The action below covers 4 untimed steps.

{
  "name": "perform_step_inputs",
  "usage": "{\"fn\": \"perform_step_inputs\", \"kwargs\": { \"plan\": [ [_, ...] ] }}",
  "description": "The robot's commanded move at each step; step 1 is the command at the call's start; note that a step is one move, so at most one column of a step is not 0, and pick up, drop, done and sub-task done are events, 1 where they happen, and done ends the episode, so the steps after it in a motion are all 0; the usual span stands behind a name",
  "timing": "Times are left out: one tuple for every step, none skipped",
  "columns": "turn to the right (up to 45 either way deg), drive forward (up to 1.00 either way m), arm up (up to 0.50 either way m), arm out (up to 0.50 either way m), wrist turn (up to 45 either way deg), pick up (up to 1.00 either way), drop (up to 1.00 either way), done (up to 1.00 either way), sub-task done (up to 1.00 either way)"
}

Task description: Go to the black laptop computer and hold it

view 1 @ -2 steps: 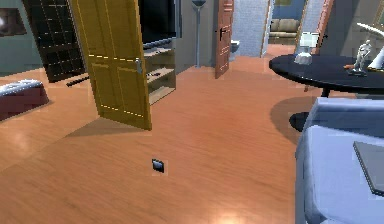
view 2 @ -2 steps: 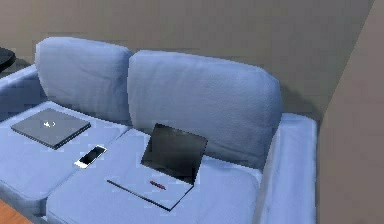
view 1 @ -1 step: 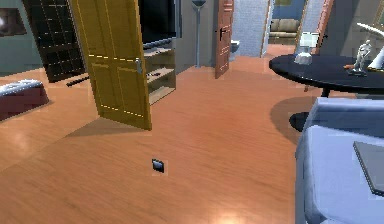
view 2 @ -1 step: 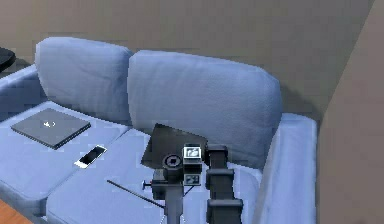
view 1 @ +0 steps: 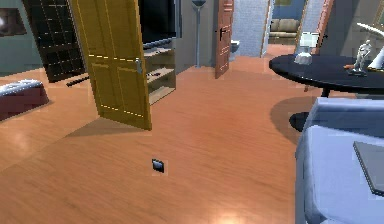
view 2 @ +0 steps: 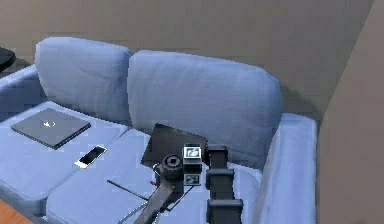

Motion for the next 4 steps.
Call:
{"fn": "perform_step_inputs", "kwargs": {
  "plan": [
    [0.0, 0.0, 0.0, 0.0, 45.0, 0.0, 0.0, 0.0, 0.0],
    [0.0, 0.0, 0.0, 0.0, 45.0, 0.0, 0.0, 0.0, 0.0],
    [0.0, 0.0, 0.0, 0.0, 27.0, 0.0, 0.0, 0.0, 0.0],
    [0.0, 0.0, -0.3, 0.0, 0.0, 0.0, 0.0, 0.0, 0.0]
  ]
}}
